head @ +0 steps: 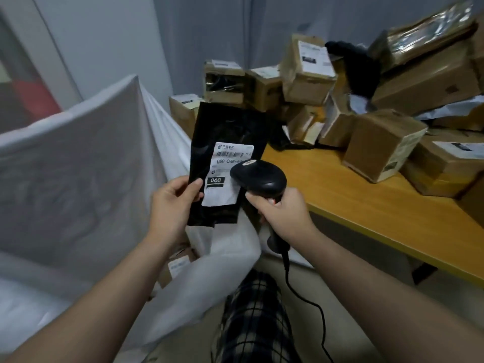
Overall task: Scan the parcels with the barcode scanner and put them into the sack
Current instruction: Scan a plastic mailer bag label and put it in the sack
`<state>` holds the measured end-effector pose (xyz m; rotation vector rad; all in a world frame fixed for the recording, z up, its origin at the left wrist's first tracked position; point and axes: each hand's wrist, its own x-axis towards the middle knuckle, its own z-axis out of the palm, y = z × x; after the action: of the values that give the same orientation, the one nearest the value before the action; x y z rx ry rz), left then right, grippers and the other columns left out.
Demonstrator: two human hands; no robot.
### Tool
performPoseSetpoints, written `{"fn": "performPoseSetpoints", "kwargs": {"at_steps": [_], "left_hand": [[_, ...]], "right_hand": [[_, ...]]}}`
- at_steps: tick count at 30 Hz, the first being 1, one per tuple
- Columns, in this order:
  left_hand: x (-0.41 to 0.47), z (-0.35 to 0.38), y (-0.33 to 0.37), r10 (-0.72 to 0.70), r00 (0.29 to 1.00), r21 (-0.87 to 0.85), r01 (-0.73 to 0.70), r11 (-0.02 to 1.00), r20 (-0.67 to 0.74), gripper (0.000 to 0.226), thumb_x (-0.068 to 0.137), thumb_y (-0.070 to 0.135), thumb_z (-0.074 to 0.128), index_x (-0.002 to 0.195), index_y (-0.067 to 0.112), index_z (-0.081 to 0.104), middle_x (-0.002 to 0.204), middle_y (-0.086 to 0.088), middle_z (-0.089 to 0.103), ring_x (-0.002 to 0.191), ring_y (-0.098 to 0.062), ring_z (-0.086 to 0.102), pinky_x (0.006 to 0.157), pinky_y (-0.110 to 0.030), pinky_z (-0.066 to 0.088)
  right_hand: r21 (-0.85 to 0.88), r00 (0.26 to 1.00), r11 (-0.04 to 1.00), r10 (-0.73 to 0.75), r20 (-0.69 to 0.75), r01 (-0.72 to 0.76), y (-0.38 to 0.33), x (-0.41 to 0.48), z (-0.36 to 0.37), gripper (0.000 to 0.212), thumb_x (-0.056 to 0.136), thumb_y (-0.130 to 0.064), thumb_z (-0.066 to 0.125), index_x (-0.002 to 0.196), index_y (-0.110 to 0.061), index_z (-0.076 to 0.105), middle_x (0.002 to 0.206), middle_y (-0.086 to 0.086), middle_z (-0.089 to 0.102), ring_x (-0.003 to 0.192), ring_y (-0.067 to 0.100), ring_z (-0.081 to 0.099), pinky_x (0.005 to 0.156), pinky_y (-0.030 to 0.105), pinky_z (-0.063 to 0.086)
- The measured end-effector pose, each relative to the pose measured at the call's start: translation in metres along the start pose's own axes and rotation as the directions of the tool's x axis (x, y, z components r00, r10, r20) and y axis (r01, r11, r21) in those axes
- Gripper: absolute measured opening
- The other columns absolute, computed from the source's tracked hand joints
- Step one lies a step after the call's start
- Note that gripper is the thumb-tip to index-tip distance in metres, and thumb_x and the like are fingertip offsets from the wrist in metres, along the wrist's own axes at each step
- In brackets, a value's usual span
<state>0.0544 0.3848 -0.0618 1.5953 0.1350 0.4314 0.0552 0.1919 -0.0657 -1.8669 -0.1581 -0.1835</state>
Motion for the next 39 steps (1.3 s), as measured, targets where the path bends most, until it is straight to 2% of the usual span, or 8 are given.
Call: {"fn": "performPoseSetpoints", "kwargs": {"at_steps": [4, 9, 14, 20, 27, 32, 36, 39], "left_hand": [[0.020, -0.053, -0.044, -0.100, 0.988, 0.139, 0.116, 0.984, -0.118, 0.013, 0.092, 0.011, 0.062, 0.085, 0.017, 0.071, 0.063, 0.012, 0.068, 0.062, -0.001, 0.063, 0.064, -0.020, 0.053], [0.057, -0.098, -0.122, -0.281, 0.931, 0.374, 0.353, 0.858, -0.233, 0.019, 0.086, 0.027, 0.066, 0.068, 0.021, 0.068, 0.071, -0.008, 0.068, 0.078, -0.033, 0.068, 0.078, -0.049, 0.056], [0.074, -0.109, -0.167, -0.265, 0.924, 0.639, 0.383, 0.668, -0.276, 0.025, 0.097, 0.011, 0.050, 0.109, 0.003, 0.071, 0.064, -0.011, 0.058, 0.058, -0.026, 0.052, 0.049, -0.031, 0.036], [0.086, -0.090, -0.228, -0.308, 0.940, 0.788, 0.299, 0.538, -0.146, 0.029, 0.099, 0.013, 0.044, 0.122, 0.000, 0.057, 0.124, -0.020, 0.056, 0.109, -0.031, 0.054, 0.083, -0.019, 0.039], [0.086, -0.086, -0.266, -0.725, 0.689, 0.927, 0.273, 0.258, -0.001, 0.034, 0.101, 0.025, 0.043, 0.120, -0.001, 0.053, 0.119, -0.016, 0.057, 0.100, -0.027, 0.056, 0.084, -0.035, 0.047], [0.075, -0.078, -0.243, -0.424, 0.903, 0.925, 0.100, 0.366, 0.070, 0.023, 0.098, 0.019, 0.050, 0.078, 0.008, 0.053, 0.093, -0.013, 0.064, 0.070, -0.019, 0.052, 0.058, -0.029, 0.043], [0.061, -0.044, -0.190, -0.191, 0.965, 0.853, -0.059, 0.519, 0.182, 0.018, 0.096, 0.016, 0.048, 0.097, 0.005, 0.062, 0.093, -0.012, 0.062, 0.088, -0.030, 0.061, 0.077, -0.039, 0.051], [0.047, -0.013, -0.141, -0.086, 0.965, 0.811, -0.157, 0.563, 0.247, 0.033, 0.097, 0.020, 0.047, 0.128, 0.010, 0.056, 0.121, -0.009, 0.058, 0.112, -0.027, 0.052, 0.093, -0.035, 0.040]], "right_hand": [[-0.036, 0.991, 0.998, 0.055, 0.122, -0.051, 0.010, 0.010, 0.048, 0.025, 0.083, -0.027, 0.074, 0.071, -0.011, 0.059, 0.057, 0.002, 0.056, 0.058, 0.024, 0.060, 0.060, 0.041, 0.052], [-0.148, 0.968, 0.983, 0.138, 0.208, -0.109, 0.033, 0.024, 0.088, 0.034, 0.082, -0.032, 0.072, 0.083, 0.001, 0.062, 0.066, 0.015, 0.063, 0.063, 0.030, 0.062, 0.062, 0.045, 0.053], [-0.303, 0.932, 0.945, 0.215, 0.293, -0.122, 0.055, 0.040, 0.116, 0.031, 0.084, -0.033, 0.071, 0.069, -0.011, 0.057, 0.058, 0.004, 0.059, 0.056, 0.016, 0.058, 0.057, 0.031, 0.047], [-0.402, 0.906, 0.913, 0.229, 0.355, -0.073, 0.089, 0.053, 0.140, 0.042, 0.084, -0.030, 0.069, 0.054, -0.020, 0.041, 0.043, -0.011, 0.045, 0.043, 0.003, 0.044, 0.044, 0.016, 0.030], [-0.538, 0.892, 0.842, 0.271, 0.361, -0.038, 0.104, 0.056, 0.137, 0.036, 0.085, -0.034, 0.069, 0.059, -0.016, 0.051, 0.055, -0.002, 0.052, 0.052, 0.009, 0.049, 0.046, 0.017, 0.036], [-0.551, 0.924, 0.831, 0.266, 0.274, -0.075, 0.097, 0.050, 0.119, 0.041, 0.083, -0.036, 0.070, 0.055, -0.019, 0.046, 0.050, -0.004, 0.047, 0.050, 0.008, 0.046, 0.045, 0.020, 0.032], [-0.438, 0.959, 0.889, 0.226, 0.170, -0.132, 0.078, 0.039, 0.092, 0.042, 0.081, -0.035, 0.072, 0.057, -0.015, 0.045, 0.057, 0.013, 0.057, 0.059, 0.025, 0.060, 0.055, 0.033, 0.042], [-0.311, 0.978, 0.939, 0.184, 0.094, -0.147, 0.061, 0.027, 0.060, 0.036, 0.080, -0.030, 0.073, 0.060, -0.013, 0.048, 0.058, 0.011, 0.058, 0.067, 0.032, 0.066, 0.058, 0.036, 0.048]]}}
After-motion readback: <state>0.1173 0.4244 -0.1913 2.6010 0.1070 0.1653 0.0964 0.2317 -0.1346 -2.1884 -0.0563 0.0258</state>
